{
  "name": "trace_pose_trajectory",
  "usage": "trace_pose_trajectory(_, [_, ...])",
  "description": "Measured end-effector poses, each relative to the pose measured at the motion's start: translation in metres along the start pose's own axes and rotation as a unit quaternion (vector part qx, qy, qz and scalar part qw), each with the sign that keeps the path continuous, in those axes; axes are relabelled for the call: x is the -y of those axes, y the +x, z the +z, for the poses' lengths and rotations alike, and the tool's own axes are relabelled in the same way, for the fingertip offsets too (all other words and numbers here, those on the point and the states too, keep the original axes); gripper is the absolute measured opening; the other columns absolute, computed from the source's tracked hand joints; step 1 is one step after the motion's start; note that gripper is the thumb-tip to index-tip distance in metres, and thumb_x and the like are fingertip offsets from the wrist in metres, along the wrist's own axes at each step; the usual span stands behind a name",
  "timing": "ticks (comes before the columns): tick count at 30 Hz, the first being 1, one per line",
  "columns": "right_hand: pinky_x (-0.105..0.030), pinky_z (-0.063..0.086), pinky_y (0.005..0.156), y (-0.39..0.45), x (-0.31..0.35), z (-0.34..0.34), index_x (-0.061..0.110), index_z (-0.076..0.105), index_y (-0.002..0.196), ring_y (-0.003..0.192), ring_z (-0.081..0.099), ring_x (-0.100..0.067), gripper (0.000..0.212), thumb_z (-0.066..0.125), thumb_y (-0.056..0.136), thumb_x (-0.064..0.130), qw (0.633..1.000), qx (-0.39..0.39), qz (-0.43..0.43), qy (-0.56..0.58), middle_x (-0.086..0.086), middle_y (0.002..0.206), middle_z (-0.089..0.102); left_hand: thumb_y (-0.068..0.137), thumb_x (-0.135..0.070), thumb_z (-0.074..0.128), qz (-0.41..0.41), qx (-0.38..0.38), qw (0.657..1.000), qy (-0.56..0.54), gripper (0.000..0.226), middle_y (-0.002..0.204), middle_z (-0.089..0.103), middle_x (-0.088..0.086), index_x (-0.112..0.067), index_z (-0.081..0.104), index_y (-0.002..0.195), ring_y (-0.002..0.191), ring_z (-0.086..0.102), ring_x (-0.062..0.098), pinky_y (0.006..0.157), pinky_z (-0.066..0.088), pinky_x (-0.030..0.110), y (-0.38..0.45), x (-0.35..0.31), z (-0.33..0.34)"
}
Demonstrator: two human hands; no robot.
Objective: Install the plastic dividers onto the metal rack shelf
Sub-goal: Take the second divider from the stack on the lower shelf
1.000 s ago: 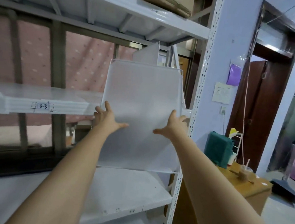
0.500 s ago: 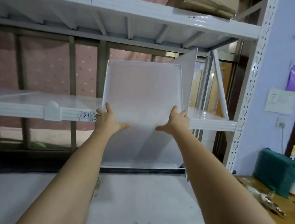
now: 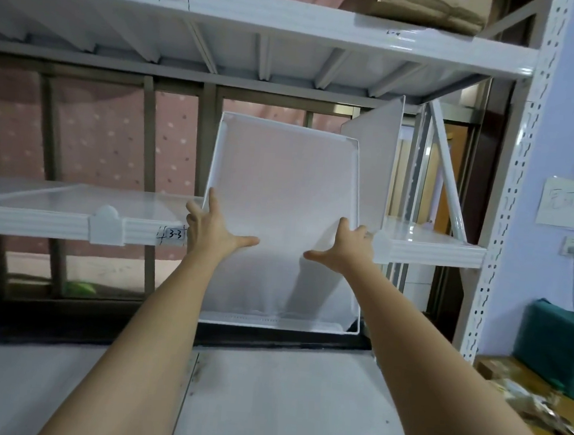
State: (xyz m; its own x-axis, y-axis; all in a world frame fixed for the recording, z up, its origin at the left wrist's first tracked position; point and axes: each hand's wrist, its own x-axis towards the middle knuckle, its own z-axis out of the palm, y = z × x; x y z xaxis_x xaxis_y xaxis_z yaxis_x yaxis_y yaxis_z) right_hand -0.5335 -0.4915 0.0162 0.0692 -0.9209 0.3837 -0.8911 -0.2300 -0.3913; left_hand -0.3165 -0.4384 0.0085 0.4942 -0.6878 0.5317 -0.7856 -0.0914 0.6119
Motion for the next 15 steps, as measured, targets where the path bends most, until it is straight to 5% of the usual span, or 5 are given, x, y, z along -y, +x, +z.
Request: trace_pose_trajectory(15, [-0.052, 0.034, 0.104, 0.017, -0.010, 0.032, 0.012, 0.029, 0.141, 0.136, 0.023, -0.041, 0.098, 0.065, 0.072, 0.071, 0.999, 0.030, -0.023, 0.009, -0.019, 0.147, 0.024, 0.050, -0.047, 0.088, -0.073, 0.027, 0.996, -0.035, 0.133, 0.141, 0.015, 0.015, -0.028, 0.004, 0.152, 0.128, 0.035, 0.039, 0.106, 0.036, 0.047, 0.010, -0.006, 0.020])
